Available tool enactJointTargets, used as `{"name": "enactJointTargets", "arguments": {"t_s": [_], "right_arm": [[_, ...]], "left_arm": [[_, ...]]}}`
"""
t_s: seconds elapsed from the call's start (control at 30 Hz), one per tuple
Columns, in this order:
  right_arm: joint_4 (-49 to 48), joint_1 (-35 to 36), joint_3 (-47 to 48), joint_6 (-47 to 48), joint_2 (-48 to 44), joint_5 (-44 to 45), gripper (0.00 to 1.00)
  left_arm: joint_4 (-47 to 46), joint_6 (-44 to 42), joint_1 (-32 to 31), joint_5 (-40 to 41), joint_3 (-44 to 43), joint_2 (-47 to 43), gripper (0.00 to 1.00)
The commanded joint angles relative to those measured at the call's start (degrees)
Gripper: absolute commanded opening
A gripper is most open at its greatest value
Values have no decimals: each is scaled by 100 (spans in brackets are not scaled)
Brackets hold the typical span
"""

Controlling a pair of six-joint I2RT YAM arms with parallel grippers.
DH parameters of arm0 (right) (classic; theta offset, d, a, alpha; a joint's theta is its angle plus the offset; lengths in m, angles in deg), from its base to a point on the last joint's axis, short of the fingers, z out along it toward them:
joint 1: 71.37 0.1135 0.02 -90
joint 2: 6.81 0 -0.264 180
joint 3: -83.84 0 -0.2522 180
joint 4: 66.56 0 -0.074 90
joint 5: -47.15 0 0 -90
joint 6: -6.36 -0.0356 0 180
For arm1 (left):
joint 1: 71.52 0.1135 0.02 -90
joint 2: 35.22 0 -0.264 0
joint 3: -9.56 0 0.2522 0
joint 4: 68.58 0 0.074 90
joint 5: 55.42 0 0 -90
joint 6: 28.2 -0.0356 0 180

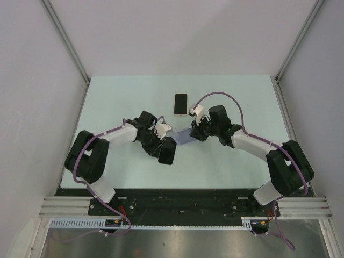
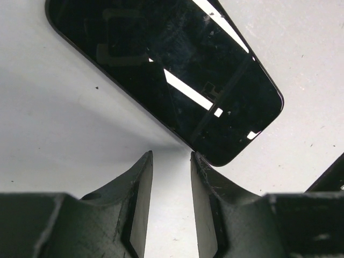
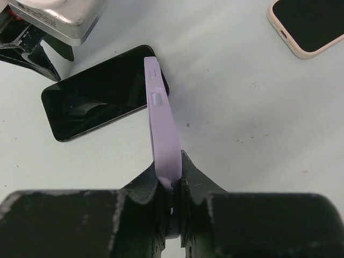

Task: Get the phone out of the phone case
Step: Adjust the phone at the center of the board.

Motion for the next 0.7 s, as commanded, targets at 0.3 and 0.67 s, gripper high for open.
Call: {"name": "enactJointTargets", "arguments": {"t_s": [0.3, 0.67], "right_arm": [[-327, 64, 237, -242, 58, 36, 0], [-345, 64, 263, -304, 85, -8, 0]], "left_arm": [[321, -118, -180, -533, 115, -216, 38], [321, -100, -242, -692, 89, -181, 38]]}}
